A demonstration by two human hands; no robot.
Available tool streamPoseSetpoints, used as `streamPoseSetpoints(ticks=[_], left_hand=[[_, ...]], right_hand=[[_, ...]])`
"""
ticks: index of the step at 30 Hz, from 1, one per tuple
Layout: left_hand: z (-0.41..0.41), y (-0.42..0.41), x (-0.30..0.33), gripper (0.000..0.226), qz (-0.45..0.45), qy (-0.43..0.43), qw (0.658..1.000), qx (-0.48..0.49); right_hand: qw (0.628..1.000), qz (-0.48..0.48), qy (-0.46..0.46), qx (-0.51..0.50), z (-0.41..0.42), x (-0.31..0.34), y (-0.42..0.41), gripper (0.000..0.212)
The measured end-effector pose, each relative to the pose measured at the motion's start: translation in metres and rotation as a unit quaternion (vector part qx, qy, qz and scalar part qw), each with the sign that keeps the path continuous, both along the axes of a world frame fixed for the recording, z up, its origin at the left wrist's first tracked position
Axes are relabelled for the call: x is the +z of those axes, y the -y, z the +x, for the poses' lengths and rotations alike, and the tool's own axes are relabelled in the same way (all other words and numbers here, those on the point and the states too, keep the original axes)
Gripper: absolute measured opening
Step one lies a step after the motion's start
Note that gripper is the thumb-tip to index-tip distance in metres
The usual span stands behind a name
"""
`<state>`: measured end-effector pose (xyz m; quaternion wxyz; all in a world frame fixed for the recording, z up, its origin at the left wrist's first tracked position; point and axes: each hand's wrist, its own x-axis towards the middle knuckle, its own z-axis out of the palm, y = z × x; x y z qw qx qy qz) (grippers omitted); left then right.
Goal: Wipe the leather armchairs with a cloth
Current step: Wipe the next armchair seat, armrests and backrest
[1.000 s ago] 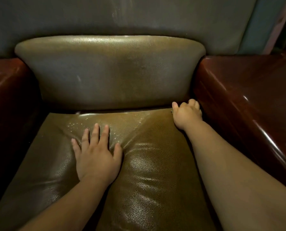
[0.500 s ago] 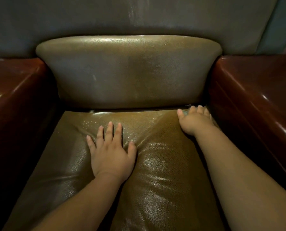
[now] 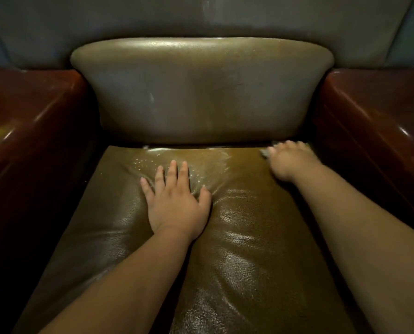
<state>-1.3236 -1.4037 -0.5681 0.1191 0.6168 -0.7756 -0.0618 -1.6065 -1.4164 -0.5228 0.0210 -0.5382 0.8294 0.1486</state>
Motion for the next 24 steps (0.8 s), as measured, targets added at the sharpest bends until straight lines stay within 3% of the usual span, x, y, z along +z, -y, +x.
streamPoseSetpoints(ticks=[4, 8, 10, 12, 14, 16, 18, 24], left_hand=[[0.000, -0.003, -0.001, 0.087, -0.004, -0.003, 1.000, 0.002], [0.006, -0.005, 0.025, 0.089, 0.028, -0.005, 0.999, 0.016], [0.012, -0.009, 0.040, 0.087, 0.032, -0.045, 0.998, -0.005], [0.037, -0.008, 0.050, 0.083, 0.054, -0.073, 0.995, -0.041], [0.084, -0.004, 0.050, 0.081, 0.041, 0.003, 0.998, -0.048], [0.129, 0.009, 0.045, 0.080, 0.056, 0.058, 0.997, 0.011], [0.149, 0.015, 0.037, 0.079, 0.101, 0.034, 0.993, 0.055], [0.144, 0.017, 0.022, 0.080, 0.057, 0.022, 0.998, 0.036]], right_hand=[[0.999, -0.022, 0.044, -0.014, 0.030, -0.004, 0.008, 0.057], [0.978, -0.062, 0.145, 0.133, 0.142, 0.007, 0.028, 0.057], [0.972, -0.057, 0.165, 0.157, 0.151, 0.013, 0.020, 0.059], [0.983, -0.040, 0.130, 0.126, 0.122, 0.016, 0.011, 0.057], [0.994, -0.042, 0.094, 0.033, 0.088, 0.014, 0.005, 0.055], [0.994, -0.037, 0.099, -0.035, 0.073, 0.013, 0.007, 0.054], [0.992, -0.039, 0.108, -0.044, 0.088, 0.012, 0.019, 0.056], [0.973, -0.010, 0.104, 0.204, 0.195, 0.007, 0.051, 0.053]])
